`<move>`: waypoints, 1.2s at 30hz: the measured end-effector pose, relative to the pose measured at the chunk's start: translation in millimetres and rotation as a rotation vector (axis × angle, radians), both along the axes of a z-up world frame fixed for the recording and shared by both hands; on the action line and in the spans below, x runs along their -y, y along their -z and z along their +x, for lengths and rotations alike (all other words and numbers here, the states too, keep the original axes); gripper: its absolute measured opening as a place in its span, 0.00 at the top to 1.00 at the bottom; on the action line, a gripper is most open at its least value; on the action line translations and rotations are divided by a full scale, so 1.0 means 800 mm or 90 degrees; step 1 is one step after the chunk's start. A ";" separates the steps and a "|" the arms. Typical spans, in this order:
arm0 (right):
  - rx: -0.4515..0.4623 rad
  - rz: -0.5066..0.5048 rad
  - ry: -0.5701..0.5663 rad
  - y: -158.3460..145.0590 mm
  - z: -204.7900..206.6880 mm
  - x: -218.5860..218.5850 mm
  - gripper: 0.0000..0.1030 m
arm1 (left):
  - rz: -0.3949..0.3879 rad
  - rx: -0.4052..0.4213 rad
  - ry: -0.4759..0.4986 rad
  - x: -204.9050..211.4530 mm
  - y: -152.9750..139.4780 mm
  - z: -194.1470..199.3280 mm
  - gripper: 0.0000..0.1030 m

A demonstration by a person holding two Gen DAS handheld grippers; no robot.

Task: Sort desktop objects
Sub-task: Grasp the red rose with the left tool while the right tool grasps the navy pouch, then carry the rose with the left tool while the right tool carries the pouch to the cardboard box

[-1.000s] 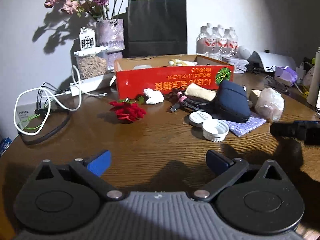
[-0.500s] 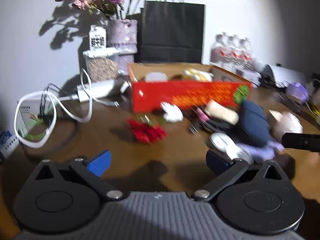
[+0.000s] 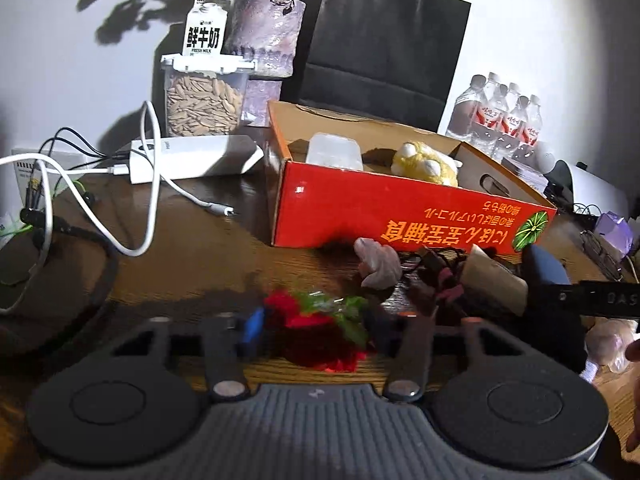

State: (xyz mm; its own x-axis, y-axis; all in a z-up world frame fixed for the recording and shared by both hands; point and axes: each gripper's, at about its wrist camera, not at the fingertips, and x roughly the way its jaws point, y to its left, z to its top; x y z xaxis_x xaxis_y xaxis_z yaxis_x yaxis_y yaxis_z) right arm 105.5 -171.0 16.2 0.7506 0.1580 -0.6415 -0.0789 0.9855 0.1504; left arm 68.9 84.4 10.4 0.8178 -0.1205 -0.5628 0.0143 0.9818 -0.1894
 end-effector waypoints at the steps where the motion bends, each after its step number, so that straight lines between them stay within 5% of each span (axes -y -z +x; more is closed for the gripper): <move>1: 0.001 -0.012 -0.010 0.000 0.000 -0.003 0.21 | -0.004 -0.001 0.009 -0.001 0.000 0.000 0.58; 8: 0.003 -0.069 -0.072 -0.013 -0.021 -0.010 0.37 | 0.015 0.015 0.035 0.006 0.000 -0.006 0.61; 10: 0.020 -0.061 -0.081 -0.022 -0.035 -0.006 0.64 | 0.018 0.023 0.040 0.008 -0.002 -0.009 0.61; 13: 0.021 -0.058 -0.095 -0.030 -0.049 0.001 0.74 | 0.022 0.021 0.044 0.010 -0.004 -0.015 0.62; 18: 0.012 -0.081 -0.121 -0.032 -0.084 -0.002 0.66 | 0.007 0.017 0.060 0.025 -0.014 -0.056 0.62; 21: -0.029 0.001 -0.053 -0.031 -0.084 0.005 0.28 | -0.008 -0.002 0.071 0.033 -0.010 -0.081 0.62; 26: -0.052 -0.046 -0.048 -0.008 -0.072 -0.035 0.24 | 0.021 0.006 0.066 0.039 -0.010 -0.102 0.62; 29: -0.018 -0.078 -0.043 -0.004 -0.073 -0.047 0.37 | 0.018 -0.003 0.065 0.037 -0.010 -0.105 0.62; 36: 0.062 0.002 -0.108 -0.064 -0.135 -0.002 0.39 | 0.016 0.003 0.072 0.031 -0.017 -0.126 0.62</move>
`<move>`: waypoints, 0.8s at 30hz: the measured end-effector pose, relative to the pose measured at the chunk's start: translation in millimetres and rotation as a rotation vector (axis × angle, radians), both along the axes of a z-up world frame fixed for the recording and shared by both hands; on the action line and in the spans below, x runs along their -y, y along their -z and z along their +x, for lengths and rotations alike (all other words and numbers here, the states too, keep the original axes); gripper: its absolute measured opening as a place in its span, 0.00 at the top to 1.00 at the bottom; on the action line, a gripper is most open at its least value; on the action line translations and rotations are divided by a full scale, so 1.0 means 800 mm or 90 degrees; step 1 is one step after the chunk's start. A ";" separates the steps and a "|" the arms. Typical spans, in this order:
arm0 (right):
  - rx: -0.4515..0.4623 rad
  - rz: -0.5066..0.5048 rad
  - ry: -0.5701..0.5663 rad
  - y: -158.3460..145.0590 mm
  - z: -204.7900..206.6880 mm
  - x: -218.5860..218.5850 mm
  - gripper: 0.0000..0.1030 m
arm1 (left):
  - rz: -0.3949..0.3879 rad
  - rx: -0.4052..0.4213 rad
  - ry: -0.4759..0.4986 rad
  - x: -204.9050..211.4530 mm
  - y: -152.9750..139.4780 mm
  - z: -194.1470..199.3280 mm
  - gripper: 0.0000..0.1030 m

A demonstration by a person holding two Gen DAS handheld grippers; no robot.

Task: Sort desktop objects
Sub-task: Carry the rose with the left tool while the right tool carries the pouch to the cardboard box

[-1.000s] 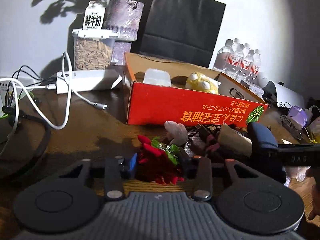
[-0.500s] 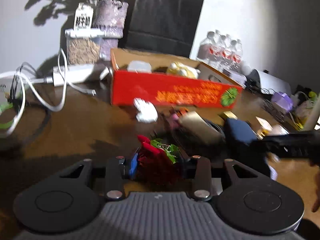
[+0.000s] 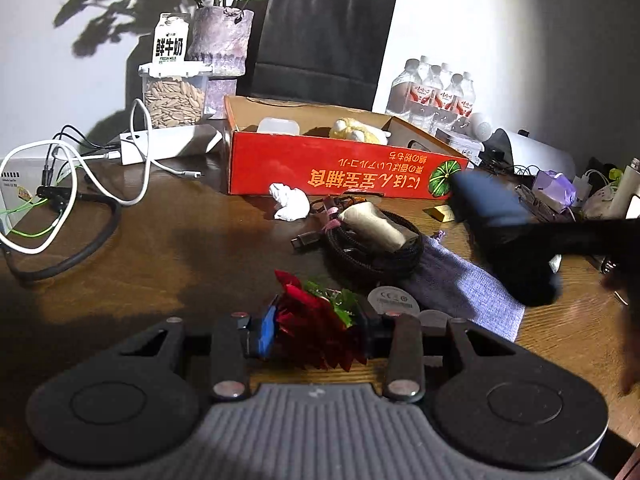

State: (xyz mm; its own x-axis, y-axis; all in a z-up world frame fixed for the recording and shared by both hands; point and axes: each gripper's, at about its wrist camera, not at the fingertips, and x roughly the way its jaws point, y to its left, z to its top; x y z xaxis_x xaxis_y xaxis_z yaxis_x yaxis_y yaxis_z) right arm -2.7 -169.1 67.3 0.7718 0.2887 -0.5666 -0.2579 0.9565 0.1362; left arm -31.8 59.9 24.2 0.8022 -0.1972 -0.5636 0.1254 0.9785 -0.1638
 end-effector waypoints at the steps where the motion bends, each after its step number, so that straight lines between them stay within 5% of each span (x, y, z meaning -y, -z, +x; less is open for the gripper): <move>1: -0.001 0.008 -0.015 -0.005 -0.009 0.009 0.39 | 0.000 -0.002 0.001 0.000 -0.001 -0.002 0.62; 10: -0.041 0.004 -0.011 0.010 -0.052 0.049 0.39 | -0.027 -0.014 0.058 0.019 -0.011 -0.027 0.62; 15: 0.019 0.026 -0.013 -0.019 -0.030 0.060 0.39 | -0.034 0.016 0.045 0.013 -0.037 -0.006 0.62; 20: 0.099 -0.053 -0.026 -0.086 0.082 0.058 0.39 | -0.014 0.088 0.053 0.007 -0.105 0.090 0.62; 24: 0.024 -0.122 -0.043 -0.097 0.230 0.035 0.38 | 0.003 0.046 0.072 0.023 -0.139 0.241 0.62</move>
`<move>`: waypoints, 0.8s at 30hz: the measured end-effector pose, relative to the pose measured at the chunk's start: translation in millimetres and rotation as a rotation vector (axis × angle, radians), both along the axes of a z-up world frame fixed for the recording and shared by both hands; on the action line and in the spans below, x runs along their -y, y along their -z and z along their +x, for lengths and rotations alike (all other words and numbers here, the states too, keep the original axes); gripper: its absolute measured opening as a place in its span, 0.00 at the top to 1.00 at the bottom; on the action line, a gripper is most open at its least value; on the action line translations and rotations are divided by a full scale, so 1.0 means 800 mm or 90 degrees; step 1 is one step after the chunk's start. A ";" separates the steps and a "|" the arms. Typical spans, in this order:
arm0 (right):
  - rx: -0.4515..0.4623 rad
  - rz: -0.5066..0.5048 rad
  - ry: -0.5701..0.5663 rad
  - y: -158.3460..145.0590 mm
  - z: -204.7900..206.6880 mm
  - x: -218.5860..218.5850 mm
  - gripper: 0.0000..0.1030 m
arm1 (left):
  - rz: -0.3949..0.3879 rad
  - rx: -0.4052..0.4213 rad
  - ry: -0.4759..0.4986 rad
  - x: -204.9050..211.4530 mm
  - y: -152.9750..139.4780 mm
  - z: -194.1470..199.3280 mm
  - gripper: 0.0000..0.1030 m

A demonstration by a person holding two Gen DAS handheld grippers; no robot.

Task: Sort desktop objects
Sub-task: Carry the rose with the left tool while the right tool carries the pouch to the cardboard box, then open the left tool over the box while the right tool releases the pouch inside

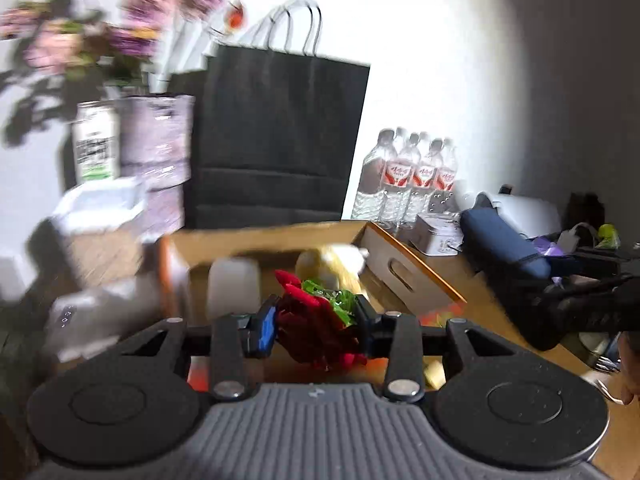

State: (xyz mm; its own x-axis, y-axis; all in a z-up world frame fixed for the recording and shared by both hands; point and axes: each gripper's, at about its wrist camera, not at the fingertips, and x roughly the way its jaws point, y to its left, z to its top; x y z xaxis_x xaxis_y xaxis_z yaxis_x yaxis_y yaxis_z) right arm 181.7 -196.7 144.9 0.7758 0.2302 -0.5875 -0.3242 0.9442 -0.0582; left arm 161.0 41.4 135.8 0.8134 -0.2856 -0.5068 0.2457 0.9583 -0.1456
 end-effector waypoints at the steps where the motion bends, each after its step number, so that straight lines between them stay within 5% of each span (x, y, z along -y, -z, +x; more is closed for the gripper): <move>1: -0.021 -0.031 -0.002 0.007 0.033 -0.011 0.38 | 0.006 -0.033 -0.010 0.007 0.002 0.044 0.62; 6: -0.186 -0.075 -0.021 0.066 0.165 -0.044 0.39 | 0.099 -0.149 -0.051 0.044 0.065 0.185 0.62; 11: -0.266 -0.111 -0.018 0.115 0.199 -0.051 0.39 | 0.127 -0.221 -0.027 0.052 0.111 0.230 0.61; 19: -0.291 -0.120 -0.029 0.120 0.188 -0.058 0.36 | 0.059 -0.253 -0.047 0.008 0.103 0.241 0.52; 24: -0.223 -0.055 -0.015 0.063 0.184 -0.030 0.31 | 0.040 -0.209 -0.071 -0.004 0.068 0.237 0.25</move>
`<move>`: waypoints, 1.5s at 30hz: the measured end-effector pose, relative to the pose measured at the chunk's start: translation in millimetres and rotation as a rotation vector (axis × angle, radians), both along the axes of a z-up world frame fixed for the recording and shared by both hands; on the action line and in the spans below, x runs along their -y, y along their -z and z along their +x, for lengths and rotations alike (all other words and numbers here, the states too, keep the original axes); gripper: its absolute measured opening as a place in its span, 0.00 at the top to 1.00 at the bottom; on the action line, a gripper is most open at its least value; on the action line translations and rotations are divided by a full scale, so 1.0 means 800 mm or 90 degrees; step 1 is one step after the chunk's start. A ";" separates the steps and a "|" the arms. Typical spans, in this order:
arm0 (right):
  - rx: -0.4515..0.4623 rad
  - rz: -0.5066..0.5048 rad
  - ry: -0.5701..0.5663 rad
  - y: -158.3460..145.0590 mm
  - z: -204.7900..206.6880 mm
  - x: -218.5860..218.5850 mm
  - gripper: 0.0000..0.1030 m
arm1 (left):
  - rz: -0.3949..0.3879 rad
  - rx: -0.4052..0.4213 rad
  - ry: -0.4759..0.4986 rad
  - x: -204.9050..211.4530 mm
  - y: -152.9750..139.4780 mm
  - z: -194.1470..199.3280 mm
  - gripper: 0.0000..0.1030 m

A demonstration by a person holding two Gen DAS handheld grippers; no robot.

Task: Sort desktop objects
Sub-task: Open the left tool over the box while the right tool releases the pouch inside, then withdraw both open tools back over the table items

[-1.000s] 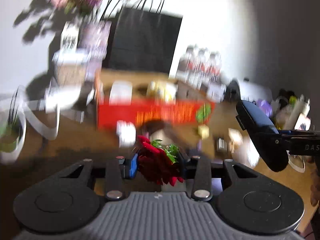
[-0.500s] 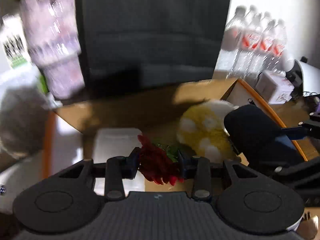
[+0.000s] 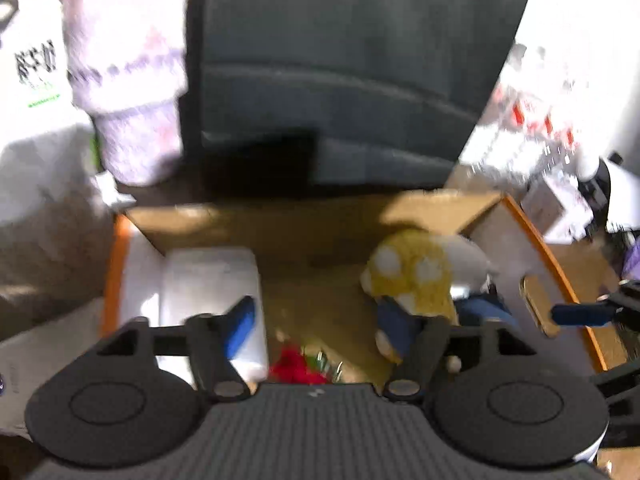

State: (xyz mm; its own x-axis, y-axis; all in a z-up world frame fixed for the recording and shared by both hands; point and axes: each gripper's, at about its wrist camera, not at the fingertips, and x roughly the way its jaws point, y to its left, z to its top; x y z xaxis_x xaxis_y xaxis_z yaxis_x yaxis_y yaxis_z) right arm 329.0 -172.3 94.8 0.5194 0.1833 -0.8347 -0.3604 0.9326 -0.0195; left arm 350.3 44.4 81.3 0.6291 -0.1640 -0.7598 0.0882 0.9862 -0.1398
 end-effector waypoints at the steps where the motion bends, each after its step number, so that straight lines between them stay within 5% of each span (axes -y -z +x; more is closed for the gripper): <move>1: 0.008 0.017 0.000 -0.010 -0.003 0.003 0.31 | 0.000 0.008 -0.005 -0.001 -0.007 -0.005 0.25; 8: 0.072 0.094 0.003 -0.047 -0.055 0.015 0.30 | 0.005 0.054 0.003 -0.003 -0.059 -0.068 0.24; 12: 0.154 0.090 0.013 -0.045 -0.129 0.011 0.20 | 0.034 0.140 -0.008 -0.004 -0.067 -0.145 0.06; 15: 0.170 0.101 0.023 -0.028 -0.192 0.017 0.19 | 0.060 0.183 -0.017 -0.010 -0.054 -0.216 0.06; 21: 0.215 0.123 0.021 0.017 -0.320 0.039 0.10 | -0.018 0.218 -0.002 -0.010 -0.014 -0.360 0.00; 26: 0.225 0.143 0.027 0.049 -0.388 0.049 0.09 | 0.043 0.243 0.022 0.012 0.031 -0.443 0.00; 30: 0.341 0.140 0.075 0.063 -0.437 0.061 0.09 | 0.000 0.229 0.054 0.016 0.050 -0.488 0.00; 32: 0.394 0.148 0.089 0.062 -0.457 0.070 0.00 | 0.016 0.237 0.075 0.021 0.058 -0.501 0.00; 37: 0.273 0.189 0.069 0.070 -0.458 0.081 0.00 | 0.009 0.215 0.102 0.030 0.068 -0.508 0.00; 40: 0.292 0.189 0.114 0.078 -0.461 0.083 0.00 | 0.021 0.225 0.123 0.041 0.068 -0.512 0.00; 42: 0.242 0.153 0.126 0.081 -0.447 0.079 0.01 | 0.025 0.227 0.136 0.046 0.070 -0.511 0.00; 45: 0.260 0.141 0.106 0.084 -0.446 0.077 0.16 | 0.038 0.216 0.136 0.053 0.075 -0.504 0.00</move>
State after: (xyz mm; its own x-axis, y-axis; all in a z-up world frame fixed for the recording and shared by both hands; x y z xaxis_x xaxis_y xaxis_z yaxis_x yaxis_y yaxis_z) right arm -27.5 -233.9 27.3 0.8332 0.2201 -0.5073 -0.2101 0.9746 0.0778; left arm -52.7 1.9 21.3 0.8022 -0.2797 -0.5275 0.3227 0.9464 -0.0111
